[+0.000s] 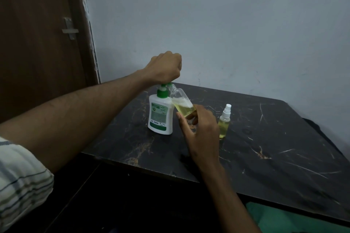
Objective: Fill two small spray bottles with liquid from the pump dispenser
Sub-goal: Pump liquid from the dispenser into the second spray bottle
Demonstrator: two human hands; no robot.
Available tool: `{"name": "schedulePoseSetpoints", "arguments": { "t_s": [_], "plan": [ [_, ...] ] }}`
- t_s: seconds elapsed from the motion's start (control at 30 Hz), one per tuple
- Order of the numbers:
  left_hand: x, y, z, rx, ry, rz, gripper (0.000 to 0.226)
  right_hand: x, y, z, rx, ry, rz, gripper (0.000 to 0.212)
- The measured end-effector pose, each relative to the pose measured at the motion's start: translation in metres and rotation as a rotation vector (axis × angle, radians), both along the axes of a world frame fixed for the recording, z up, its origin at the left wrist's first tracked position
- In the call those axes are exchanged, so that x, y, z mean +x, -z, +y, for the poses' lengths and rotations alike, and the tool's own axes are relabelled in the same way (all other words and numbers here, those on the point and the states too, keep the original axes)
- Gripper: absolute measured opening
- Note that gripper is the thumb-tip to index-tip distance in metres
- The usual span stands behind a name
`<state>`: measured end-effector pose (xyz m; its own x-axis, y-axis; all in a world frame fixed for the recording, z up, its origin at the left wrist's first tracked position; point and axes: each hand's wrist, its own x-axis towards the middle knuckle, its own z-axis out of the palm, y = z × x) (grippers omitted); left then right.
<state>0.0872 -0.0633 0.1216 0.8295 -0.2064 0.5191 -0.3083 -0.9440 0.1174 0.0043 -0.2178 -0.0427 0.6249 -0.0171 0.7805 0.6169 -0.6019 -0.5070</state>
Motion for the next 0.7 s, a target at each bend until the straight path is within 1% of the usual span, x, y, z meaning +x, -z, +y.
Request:
{"name": "schedulePoseSetpoints", "arguments": {
  "t_s": [0.13, 0.27, 0.47, 0.6, 0.7],
  "plan": [
    [0.002, 0.0042, 0.0029, -0.02, 0.003, 0.01, 0.032, -0.0013, -0.001, 0.0004, 0.003, 0.004, -0.008, 0.033],
    [0.001, 0.0032, 0.004, -0.012, -0.003, 0.019, 0.028, -0.0027, -0.0014, 0.0003, -0.003, 0.012, 0.003, 0.038],
    [0.0, 0.0021, 0.0019, -0.019, -0.007, 0.026, 0.028, 0.0002, -0.0001, 0.0009, -0.013, 0.015, 0.011, 0.036],
    [-0.0009, 0.0051, 0.0032, -0.026, -0.006, 0.033, 0.023, -0.0014, -0.0011, -0.0001, -0.002, 0.015, 0.013, 0.038],
    [-0.0041, -0.0008, -0.0007, 0.008, -0.005, 0.018, 0.029, -0.0027, -0.0015, -0.0001, -0.004, 0.02, 0.005, 0.036]
  ]
}}
